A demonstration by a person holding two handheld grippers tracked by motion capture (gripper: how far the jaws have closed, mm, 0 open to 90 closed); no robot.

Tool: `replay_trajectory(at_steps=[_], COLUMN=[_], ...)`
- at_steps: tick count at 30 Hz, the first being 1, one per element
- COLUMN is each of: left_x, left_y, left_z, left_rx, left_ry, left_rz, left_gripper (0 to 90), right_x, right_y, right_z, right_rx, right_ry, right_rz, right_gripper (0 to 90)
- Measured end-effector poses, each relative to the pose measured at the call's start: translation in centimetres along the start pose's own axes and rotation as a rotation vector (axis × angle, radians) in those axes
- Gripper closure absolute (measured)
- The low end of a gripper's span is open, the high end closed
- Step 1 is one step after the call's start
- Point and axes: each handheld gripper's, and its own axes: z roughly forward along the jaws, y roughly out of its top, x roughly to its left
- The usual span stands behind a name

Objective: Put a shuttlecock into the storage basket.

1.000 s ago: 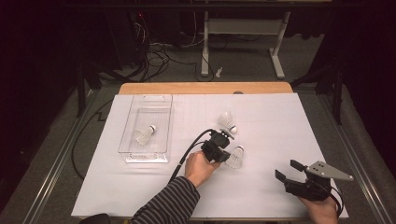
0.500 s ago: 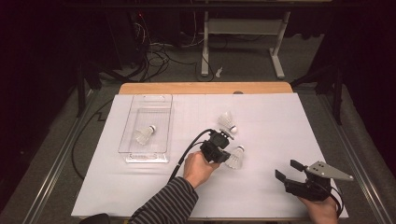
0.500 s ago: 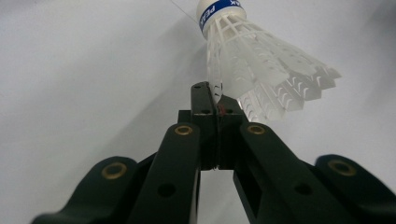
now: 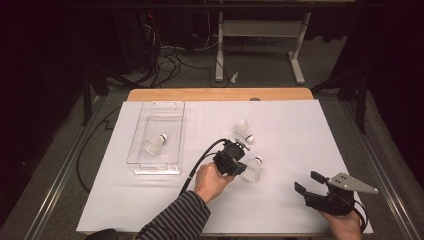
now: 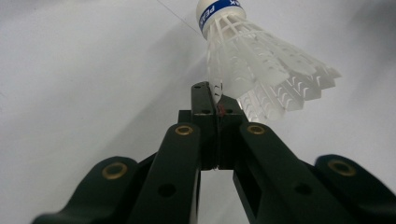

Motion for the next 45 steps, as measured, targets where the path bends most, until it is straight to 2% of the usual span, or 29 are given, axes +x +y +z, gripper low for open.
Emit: replay_trajectory(at_steps=[15,45], left_x=[0.3,0.6], left_y=[-0.7,-1.9], left_z=[-0.7,-3.4], left_rx=[-0.012,-0.031], left_ry=[-0.001,-0.019], left_rz=[-0.002,0.005], left_gripper=[89.5,89.5], right_x=[0.0,0.1], right_y=[0.0,0.0], right_z=[0.0,0.0], right_rx=[0.0,0.003], right_ry=[0.0,0.0], right_rz=[0.0,-0.001], right_gripper=[27.7,27.7])
